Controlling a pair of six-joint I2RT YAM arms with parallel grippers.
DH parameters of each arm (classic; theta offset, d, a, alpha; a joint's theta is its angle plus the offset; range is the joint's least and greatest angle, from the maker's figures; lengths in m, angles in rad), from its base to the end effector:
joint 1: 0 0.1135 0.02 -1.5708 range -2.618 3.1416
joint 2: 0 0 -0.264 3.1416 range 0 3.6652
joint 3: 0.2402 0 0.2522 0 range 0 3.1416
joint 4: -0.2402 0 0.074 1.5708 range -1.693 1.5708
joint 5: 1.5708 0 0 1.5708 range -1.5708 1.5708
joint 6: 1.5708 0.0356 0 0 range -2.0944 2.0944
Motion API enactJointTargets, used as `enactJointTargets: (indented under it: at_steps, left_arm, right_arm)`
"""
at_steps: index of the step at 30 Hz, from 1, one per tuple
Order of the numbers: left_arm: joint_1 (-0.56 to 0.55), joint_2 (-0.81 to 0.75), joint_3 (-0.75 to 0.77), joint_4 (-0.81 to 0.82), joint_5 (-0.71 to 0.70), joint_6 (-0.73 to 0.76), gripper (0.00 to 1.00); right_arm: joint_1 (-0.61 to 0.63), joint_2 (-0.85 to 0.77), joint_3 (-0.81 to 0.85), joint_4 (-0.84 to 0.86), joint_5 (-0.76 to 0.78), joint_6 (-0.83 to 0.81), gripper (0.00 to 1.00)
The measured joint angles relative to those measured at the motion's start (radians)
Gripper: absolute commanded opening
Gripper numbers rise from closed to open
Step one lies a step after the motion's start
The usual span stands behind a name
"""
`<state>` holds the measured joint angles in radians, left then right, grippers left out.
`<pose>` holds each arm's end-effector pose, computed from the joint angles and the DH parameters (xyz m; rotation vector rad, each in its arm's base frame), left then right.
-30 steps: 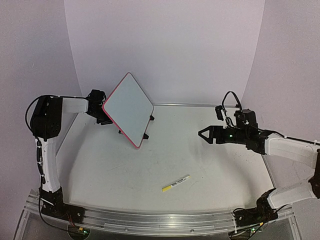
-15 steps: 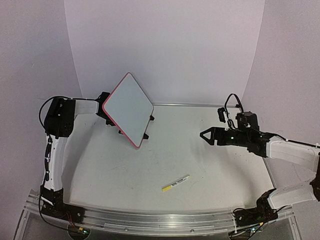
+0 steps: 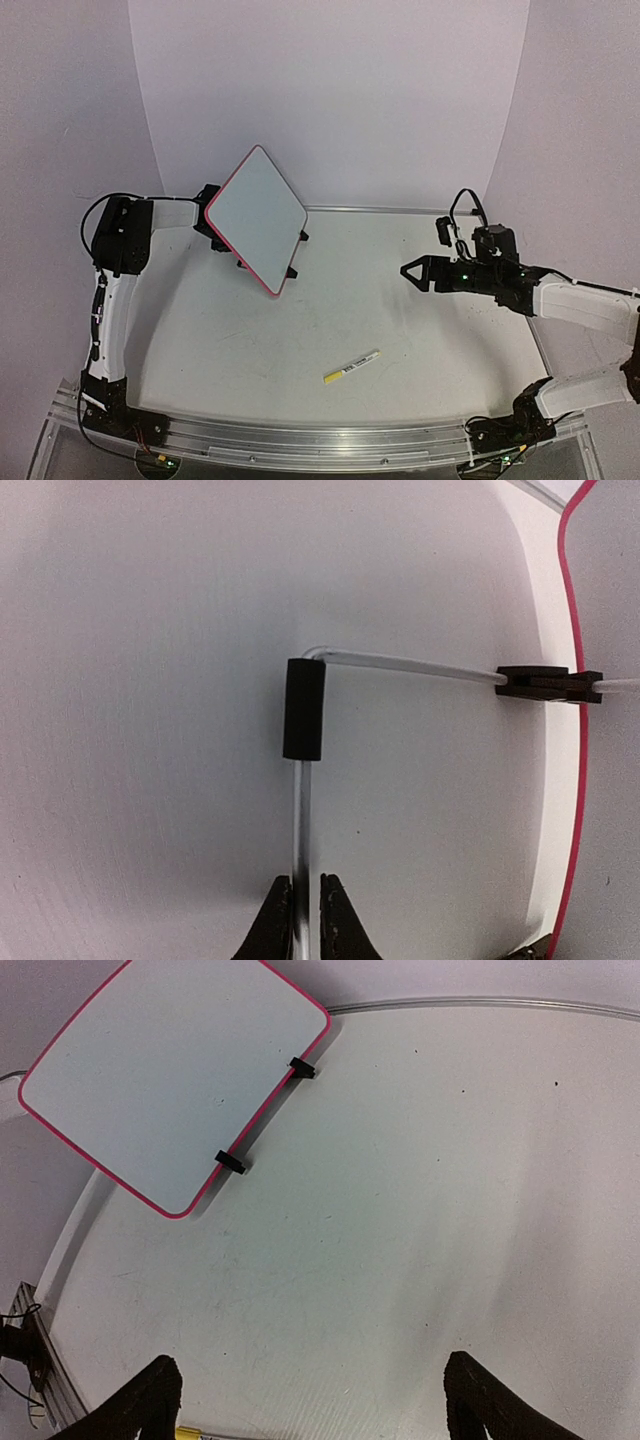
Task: Write a sentence on the whiteboard
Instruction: Move the whiteboard to the center of the board.
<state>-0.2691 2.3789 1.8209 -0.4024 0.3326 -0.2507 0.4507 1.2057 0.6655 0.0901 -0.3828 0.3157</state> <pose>0.4906 -0.1474 0.1289 0.1593 2.5652 -0.6241 0.2310 0.1265 0.2390 -0.3928 2.0591 0.8621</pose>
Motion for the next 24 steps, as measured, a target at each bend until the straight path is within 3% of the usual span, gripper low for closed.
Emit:
enactJointTargets:
  at_steps: [5, 15, 24]
  left_arm:
    - [0.001, 0.005, 0.01, -0.017, -0.005, 0.026, 0.0]
    - [-0.006, 0.005, 0.012, -0.019, 0.013, 0.115, 0.0]
    - [-0.045, -0.01, -0.049, 0.009, 0.154, 0.3, 0.0]
  right_arm:
    - [0.002, 0.0, -0.005, 0.0, 0.0, 0.0, 0.87]
    - [0.008, 0.0, -0.016, -0.001, -0.002, -0.01, 0.87]
    - [0.041, 0.001, -0.023, -0.005, -0.004, -0.044, 0.87]
